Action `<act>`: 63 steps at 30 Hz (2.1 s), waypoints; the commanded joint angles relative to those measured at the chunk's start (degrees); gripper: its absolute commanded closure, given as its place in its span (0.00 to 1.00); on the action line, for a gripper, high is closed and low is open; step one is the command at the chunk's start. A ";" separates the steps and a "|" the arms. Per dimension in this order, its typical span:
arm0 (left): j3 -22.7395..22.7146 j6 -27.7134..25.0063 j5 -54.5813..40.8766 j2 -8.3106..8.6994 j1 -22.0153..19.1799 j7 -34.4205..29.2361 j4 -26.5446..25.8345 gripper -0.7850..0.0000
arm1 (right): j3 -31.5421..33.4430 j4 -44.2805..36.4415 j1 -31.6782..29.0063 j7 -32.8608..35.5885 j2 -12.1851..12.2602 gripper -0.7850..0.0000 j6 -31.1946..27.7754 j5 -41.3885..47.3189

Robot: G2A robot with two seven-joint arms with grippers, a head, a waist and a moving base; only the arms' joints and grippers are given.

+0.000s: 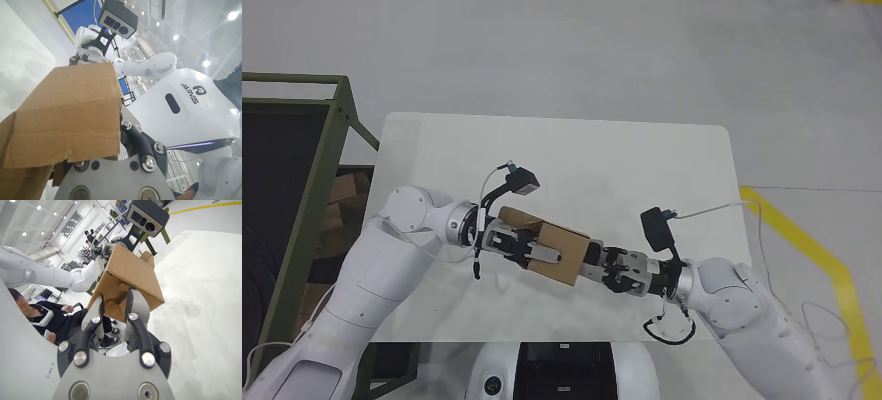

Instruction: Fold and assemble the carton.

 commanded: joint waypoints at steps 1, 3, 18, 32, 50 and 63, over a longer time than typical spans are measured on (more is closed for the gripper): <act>0.16 0.02 0.02 0.00 -0.12 -0.02 0.05 1.00 | -0.32 0.02 0.23 -0.11 -0.08 0.72 0.20 -0.15; 0.28 0.02 0.02 0.00 -0.22 -0.02 0.19 1.00 | -0.66 0.01 0.47 -0.19 -0.17 0.73 0.34 -0.35; 0.79 -0.11 -0.02 0.05 -0.62 0.11 0.27 1.00 | -1.85 0.53 1.53 -0.92 -0.59 0.73 0.64 -1.10; 0.87 -0.28 -0.46 0.12 -0.71 0.28 0.60 1.00 | -2.49 1.21 2.34 -1.38 -0.89 0.72 0.44 -1.39; -0.63 -0.82 -1.71 0.43 -0.52 0.82 0.96 1.00 | 3.93 0.90 -2.72 -1.72 0.55 0.71 -5.53 1.90; -1.09 -1.25 -1.42 0.49 -0.27 1.25 0.78 1.00 | 9.74 -1.45 -8.55 -6.42 1.37 0.00 -12.18 -2.01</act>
